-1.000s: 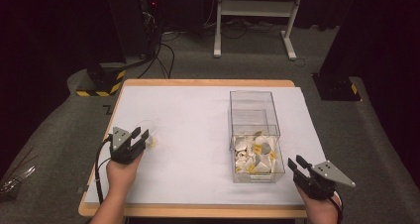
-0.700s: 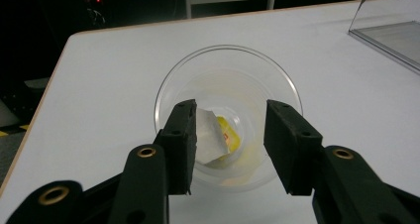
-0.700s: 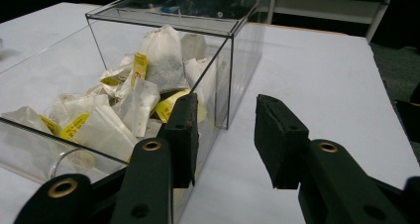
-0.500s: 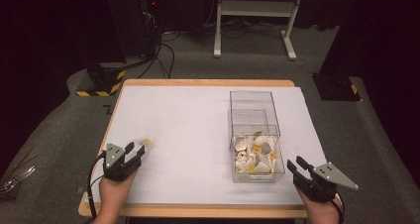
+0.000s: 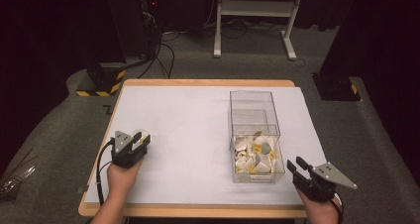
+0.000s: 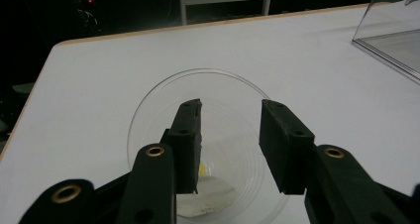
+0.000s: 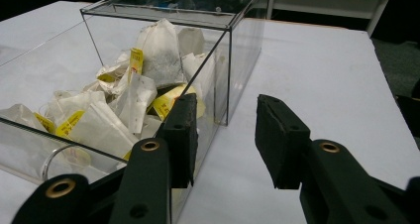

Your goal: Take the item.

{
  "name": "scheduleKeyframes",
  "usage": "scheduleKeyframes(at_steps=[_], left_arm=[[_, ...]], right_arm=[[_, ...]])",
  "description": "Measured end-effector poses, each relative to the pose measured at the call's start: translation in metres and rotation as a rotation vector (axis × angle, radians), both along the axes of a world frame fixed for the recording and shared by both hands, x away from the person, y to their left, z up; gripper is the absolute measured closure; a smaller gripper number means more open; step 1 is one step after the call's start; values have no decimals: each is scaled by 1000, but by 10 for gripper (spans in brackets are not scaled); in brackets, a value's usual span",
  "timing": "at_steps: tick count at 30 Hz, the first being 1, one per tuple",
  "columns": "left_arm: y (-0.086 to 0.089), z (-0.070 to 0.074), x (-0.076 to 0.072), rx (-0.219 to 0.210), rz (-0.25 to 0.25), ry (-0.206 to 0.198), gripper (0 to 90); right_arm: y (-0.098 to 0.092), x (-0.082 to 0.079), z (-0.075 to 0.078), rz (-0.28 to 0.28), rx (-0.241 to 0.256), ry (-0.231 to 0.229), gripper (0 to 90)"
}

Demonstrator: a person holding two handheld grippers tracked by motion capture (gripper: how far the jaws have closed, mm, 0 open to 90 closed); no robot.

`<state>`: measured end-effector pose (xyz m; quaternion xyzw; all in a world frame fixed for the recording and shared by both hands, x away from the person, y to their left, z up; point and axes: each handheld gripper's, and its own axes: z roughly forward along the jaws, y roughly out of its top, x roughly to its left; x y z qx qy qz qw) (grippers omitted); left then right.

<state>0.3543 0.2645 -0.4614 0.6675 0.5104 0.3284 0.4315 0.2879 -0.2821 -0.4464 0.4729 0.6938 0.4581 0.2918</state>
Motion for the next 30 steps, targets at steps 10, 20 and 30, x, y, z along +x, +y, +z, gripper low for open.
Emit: scheduleKeyframes(at_steps=[10,20,30], left_arm=[[7,13,19,-17,9,-4,598],[10,22,8,-41,3,-61,537],[-19,2,-32,-13,-63,-33,522]], right_arm=[[-2,1,-1,-3,4,0,611],[1,0,-1,5,3,-4,609],[0,-7,2,21,21,-11,580]])
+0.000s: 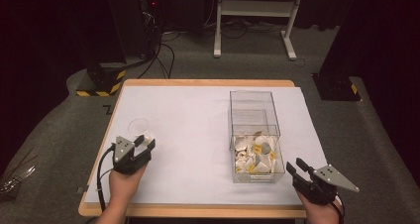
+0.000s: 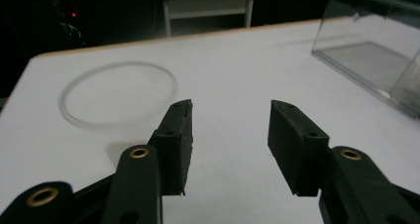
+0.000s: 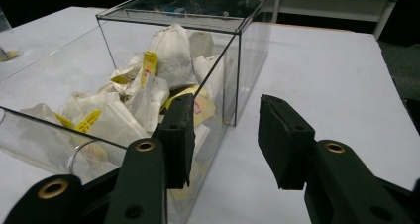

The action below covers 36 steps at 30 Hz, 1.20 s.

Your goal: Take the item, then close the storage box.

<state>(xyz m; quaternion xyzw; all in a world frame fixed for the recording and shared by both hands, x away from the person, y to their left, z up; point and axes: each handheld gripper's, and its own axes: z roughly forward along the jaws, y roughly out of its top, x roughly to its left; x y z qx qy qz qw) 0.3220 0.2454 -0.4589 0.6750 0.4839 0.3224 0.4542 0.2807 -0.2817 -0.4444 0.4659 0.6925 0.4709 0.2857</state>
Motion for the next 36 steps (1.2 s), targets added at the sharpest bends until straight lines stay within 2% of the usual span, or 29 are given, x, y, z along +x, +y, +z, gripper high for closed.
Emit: scheduleKeyframes(at_steps=[2,3,4,5,6,7,10,12,20,29,36], left_arm=[[-5,-12,-4,21,-11,31,509],[-7,-18,-4,8,-13,53,497],[-8,-29,-4,-8,-16,97,493],[-10,-33,-3,-6,-12,115,488],[-10,-33,-3,-6,-12,115,482],[-11,-38,-2,1,-5,144,479],[-13,-42,-2,4,-10,164,460],[-16,-44,-2,36,-10,166,457],[-15,-45,-1,19,-6,182,442],[-14,-45,-1,10,-8,181,442],[-14,-45,-2,10,-11,176,442]], right_arm=[[0,-2,0,8,9,1,572],[-1,-4,0,11,12,3,571],[-1,-5,1,11,18,5,570],[-1,-6,1,14,19,6,569],[-1,-7,2,15,19,5,567],[0,-7,2,18,19,5,565],[0,-9,5,21,15,7,558],[0,-11,6,22,16,8,555],[0,-23,-1,57,21,35,536],[14,-17,-14,92,-11,87,494],[28,-10,-20,129,-44,92,444]])
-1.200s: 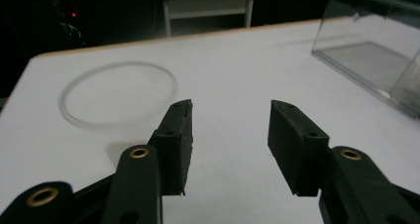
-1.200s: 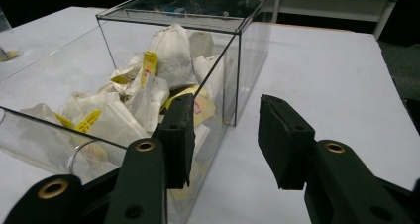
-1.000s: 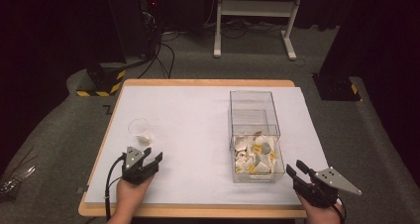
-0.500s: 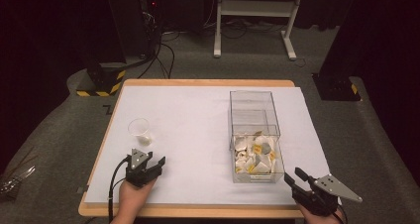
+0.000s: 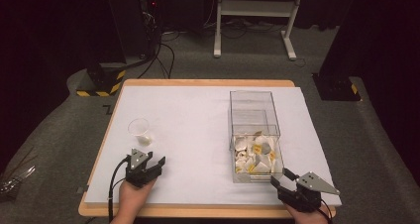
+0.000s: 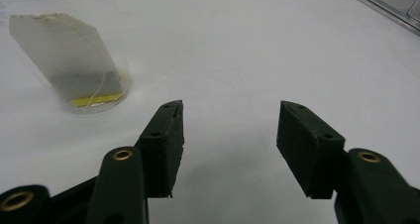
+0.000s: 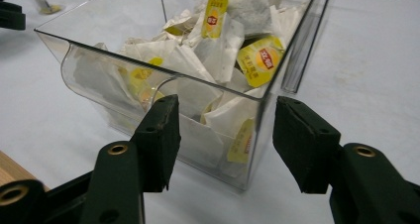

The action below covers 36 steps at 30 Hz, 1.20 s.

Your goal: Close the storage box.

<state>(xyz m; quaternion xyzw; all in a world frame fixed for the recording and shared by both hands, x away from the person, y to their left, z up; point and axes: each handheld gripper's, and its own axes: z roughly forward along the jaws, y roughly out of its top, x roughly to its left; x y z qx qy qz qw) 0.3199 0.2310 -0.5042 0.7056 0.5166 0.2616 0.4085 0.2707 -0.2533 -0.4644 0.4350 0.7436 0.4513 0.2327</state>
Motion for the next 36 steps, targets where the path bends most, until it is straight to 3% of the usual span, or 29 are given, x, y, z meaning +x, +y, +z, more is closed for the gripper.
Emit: scheduleKeyframes(at_steps=[36], left_arm=[[-2,0,0,21,-24,-2,438]], right_arm=[[12,41,1,-91,-28,-22,381]])
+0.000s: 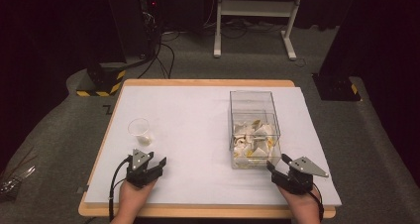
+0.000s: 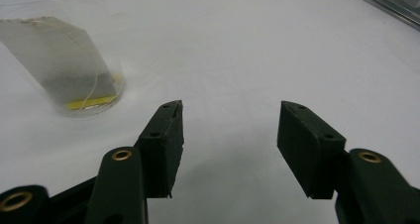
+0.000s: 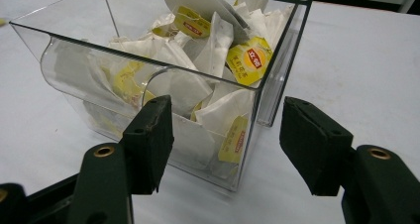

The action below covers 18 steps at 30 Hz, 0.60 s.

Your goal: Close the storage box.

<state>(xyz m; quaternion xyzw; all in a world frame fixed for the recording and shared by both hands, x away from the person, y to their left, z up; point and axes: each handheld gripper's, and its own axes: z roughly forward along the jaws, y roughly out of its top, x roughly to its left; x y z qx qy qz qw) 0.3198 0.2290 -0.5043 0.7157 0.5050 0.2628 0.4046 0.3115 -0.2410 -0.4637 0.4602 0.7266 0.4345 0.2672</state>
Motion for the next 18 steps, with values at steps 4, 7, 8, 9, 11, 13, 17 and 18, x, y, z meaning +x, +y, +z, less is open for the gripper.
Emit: scheduleKeyframes(at_steps=[4,7,8,9,11,13,17,18], left_arm=[[0,0,0,0,-1,1,437],[0,0,0,1,0,3,437],[0,0,0,2,0,3,438],[0,0,0,2,0,3,438],[0,0,0,3,0,4,438],[0,0,0,2,1,4,438],[0,0,0,1,0,4,438],[0,0,0,1,0,3,437]], right_arm=[[1,3,-2,-9,-6,-4,381],[2,7,-4,-19,-13,-5,381],[2,10,-4,-24,-14,-7,381],[2,10,-4,-24,-14,-7,381],[2,13,-5,-28,-15,-8,380],[3,16,-5,-34,-16,-12,378],[5,22,-5,-46,-12,-10,378],[5,24,-5,-47,-14,-11,378]])
